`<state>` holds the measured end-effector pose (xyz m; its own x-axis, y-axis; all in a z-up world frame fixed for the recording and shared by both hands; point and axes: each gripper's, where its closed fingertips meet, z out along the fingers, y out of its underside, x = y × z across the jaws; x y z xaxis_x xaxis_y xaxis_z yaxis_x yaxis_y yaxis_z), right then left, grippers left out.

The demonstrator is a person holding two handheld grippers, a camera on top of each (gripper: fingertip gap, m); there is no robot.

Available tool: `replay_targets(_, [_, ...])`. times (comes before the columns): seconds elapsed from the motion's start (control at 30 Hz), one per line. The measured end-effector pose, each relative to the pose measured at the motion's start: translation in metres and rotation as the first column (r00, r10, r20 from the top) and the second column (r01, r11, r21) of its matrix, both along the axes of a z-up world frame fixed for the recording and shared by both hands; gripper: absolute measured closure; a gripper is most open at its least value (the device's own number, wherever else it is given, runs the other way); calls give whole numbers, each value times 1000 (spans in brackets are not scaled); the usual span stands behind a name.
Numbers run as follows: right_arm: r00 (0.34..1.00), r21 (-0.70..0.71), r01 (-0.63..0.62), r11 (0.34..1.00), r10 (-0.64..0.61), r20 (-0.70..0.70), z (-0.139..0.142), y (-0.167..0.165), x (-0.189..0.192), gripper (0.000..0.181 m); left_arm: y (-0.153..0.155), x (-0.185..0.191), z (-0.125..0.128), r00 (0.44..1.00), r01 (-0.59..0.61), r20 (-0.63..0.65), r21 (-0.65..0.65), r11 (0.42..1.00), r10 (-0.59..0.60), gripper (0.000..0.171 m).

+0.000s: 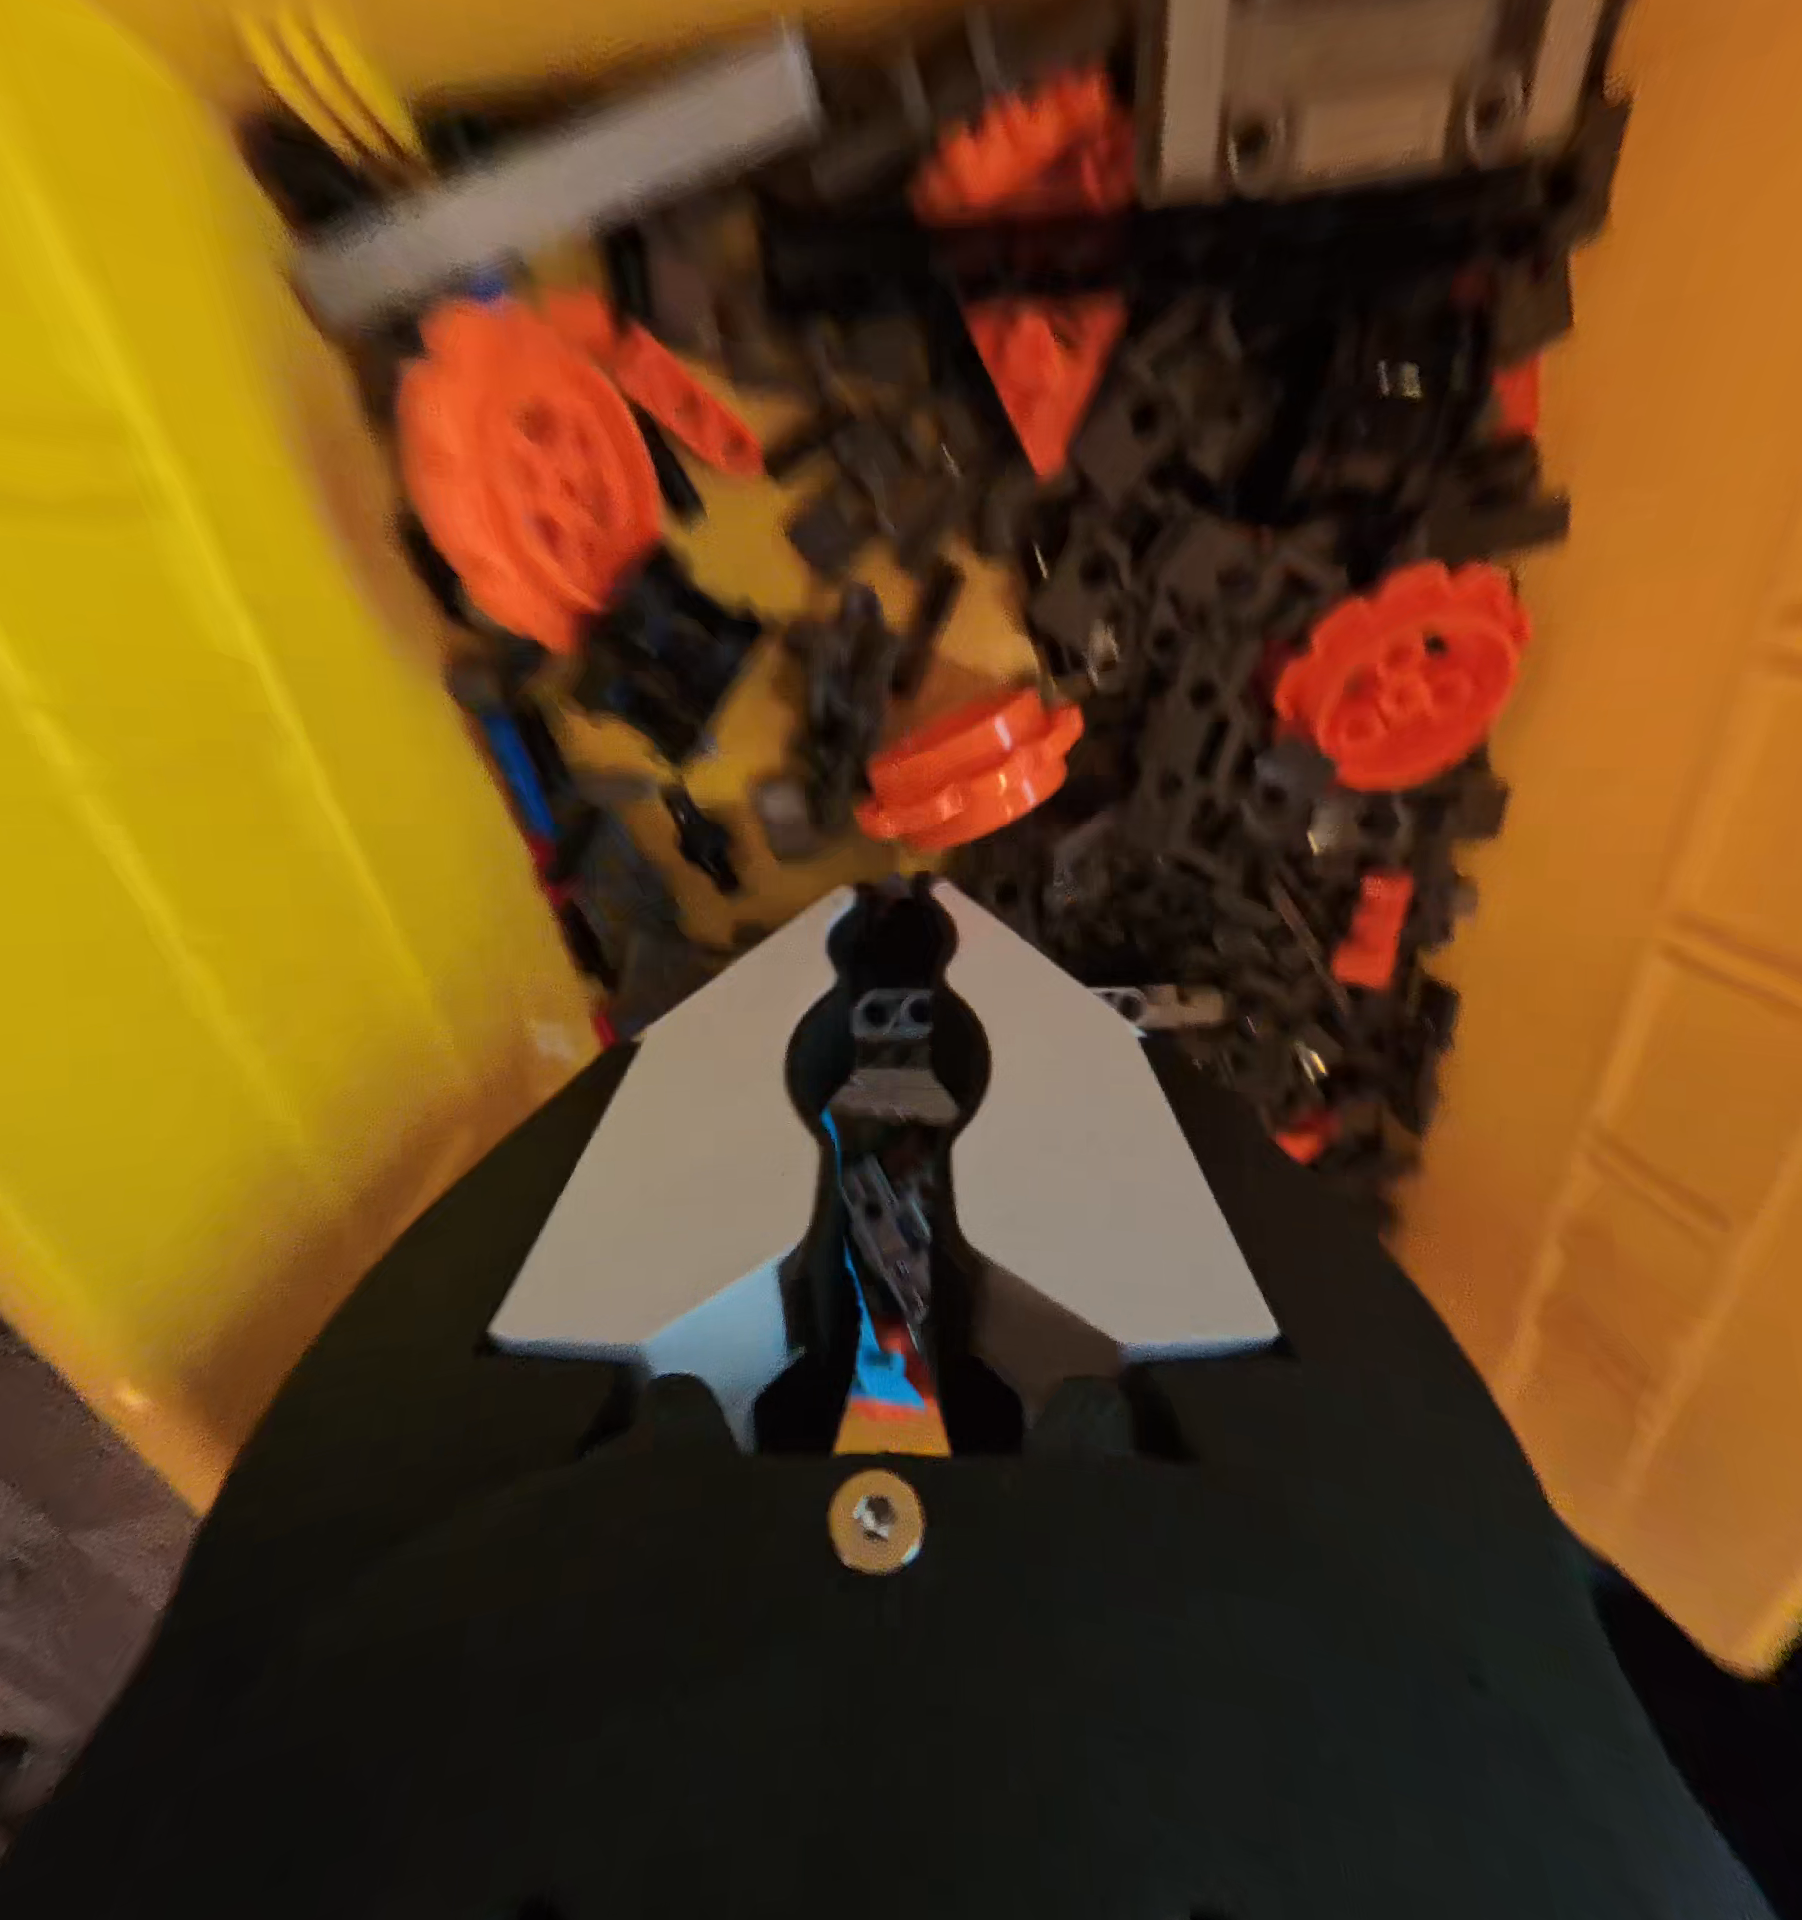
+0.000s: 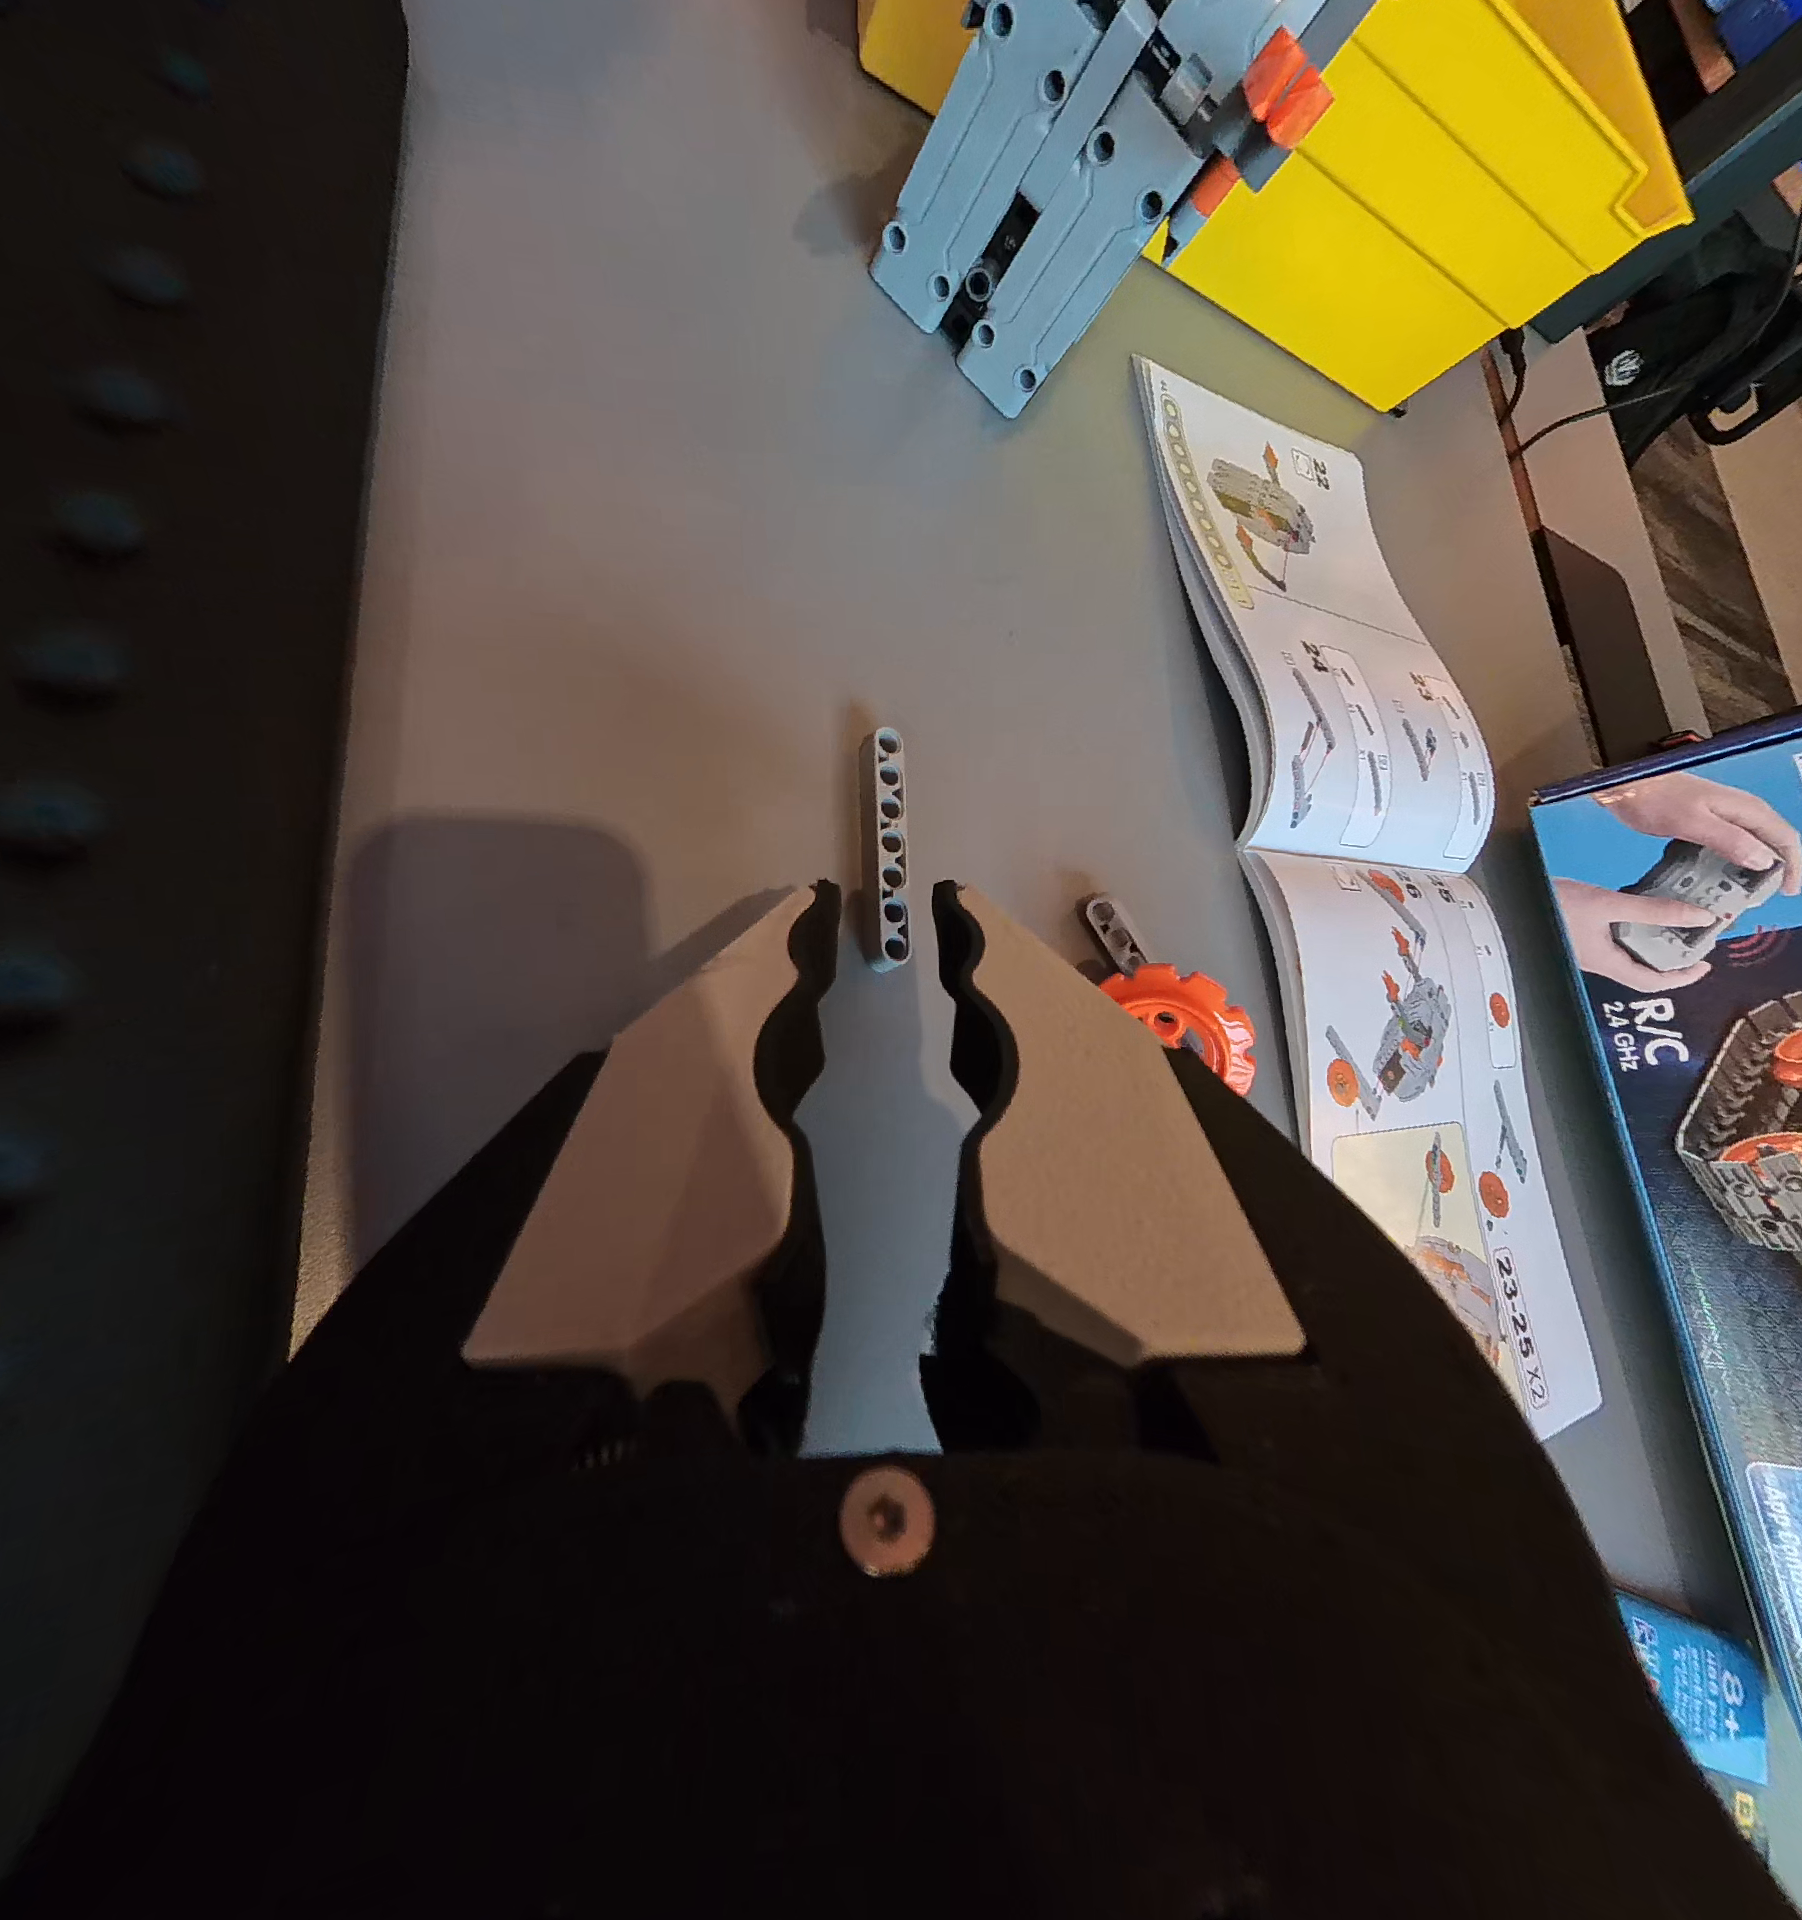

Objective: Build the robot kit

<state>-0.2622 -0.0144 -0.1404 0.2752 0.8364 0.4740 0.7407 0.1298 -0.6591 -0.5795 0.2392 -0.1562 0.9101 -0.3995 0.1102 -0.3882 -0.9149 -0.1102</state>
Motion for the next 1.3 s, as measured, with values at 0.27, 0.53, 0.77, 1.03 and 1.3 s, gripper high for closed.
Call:
replay_targets(0.27, [1000,-3,-3,1000,3,11,-2,0,0,164,-60,-39,34,991,-129,6,-160,979,131,129])
replay_targets(0.53, [1000,-1,-6,1000,6,21,-4,0,-1,164,23,1,63,979,-124,188,213,969,84,93])
replay_targets(0.77, [1000,1,-5,1000,5,17,-3,0,-1,164,57,11,15,986,-101,150,218,971,69,84])
replay_targets(1.03, [1000,-8,-8,1000,8,27,-6,0,-1,164,46,17,-2,992,-48,125,150,987,29,149])
replay_targets(1.3, [999,-8,-9,1000,9,31,-7,-1,-1,164,36,14,14,978,-74,201,113,991,50,171])
